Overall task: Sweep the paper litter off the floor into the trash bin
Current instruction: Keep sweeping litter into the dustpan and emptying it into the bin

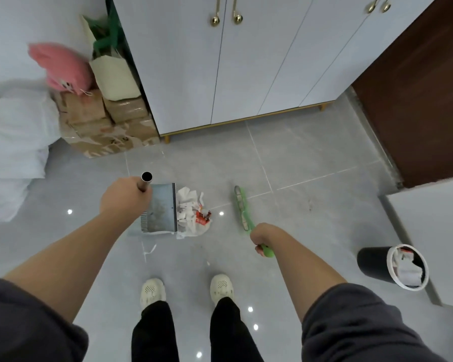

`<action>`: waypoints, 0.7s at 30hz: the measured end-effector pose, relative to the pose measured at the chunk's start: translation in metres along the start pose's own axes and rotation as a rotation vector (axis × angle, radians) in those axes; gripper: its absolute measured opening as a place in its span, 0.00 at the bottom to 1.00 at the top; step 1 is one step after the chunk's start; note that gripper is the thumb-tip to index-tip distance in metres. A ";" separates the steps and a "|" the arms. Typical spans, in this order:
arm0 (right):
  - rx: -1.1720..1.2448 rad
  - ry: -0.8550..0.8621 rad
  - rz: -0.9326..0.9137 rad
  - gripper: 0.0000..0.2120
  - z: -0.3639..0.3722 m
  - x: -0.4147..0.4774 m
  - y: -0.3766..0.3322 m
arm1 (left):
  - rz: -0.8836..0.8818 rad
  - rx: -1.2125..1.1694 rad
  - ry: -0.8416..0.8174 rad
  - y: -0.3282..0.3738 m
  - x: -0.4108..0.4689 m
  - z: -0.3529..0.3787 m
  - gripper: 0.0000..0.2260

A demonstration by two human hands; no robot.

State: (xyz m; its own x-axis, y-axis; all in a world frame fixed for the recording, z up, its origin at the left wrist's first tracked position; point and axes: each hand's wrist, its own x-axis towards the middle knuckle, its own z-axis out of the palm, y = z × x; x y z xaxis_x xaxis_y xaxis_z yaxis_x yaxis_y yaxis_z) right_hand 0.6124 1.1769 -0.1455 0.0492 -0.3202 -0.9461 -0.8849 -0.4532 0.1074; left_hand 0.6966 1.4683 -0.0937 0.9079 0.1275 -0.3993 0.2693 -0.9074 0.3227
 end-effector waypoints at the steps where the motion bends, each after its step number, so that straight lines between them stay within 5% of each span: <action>1: -0.018 0.003 -0.021 0.11 0.007 -0.003 -0.005 | -0.003 0.001 -0.008 -0.006 0.005 -0.004 0.18; 10: -0.106 0.020 -0.093 0.14 0.079 -0.007 -0.060 | 0.008 0.009 -0.042 -0.074 0.062 -0.017 0.16; 14: -0.164 0.002 -0.012 0.06 0.094 0.002 -0.075 | 0.041 0.042 -0.038 -0.090 0.078 -0.013 0.17; 21: -0.252 0.077 -0.114 0.15 0.111 0.012 -0.091 | 0.013 0.066 -0.061 -0.120 0.101 -0.008 0.18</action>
State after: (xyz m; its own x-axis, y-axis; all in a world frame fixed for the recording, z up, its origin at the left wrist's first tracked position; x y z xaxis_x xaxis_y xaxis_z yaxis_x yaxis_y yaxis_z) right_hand 0.6426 1.3065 -0.2009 0.1851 -0.3137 -0.9313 -0.7291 -0.6792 0.0838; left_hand 0.7583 1.5929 -0.1660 0.8896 0.0928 -0.4472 0.2341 -0.9334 0.2719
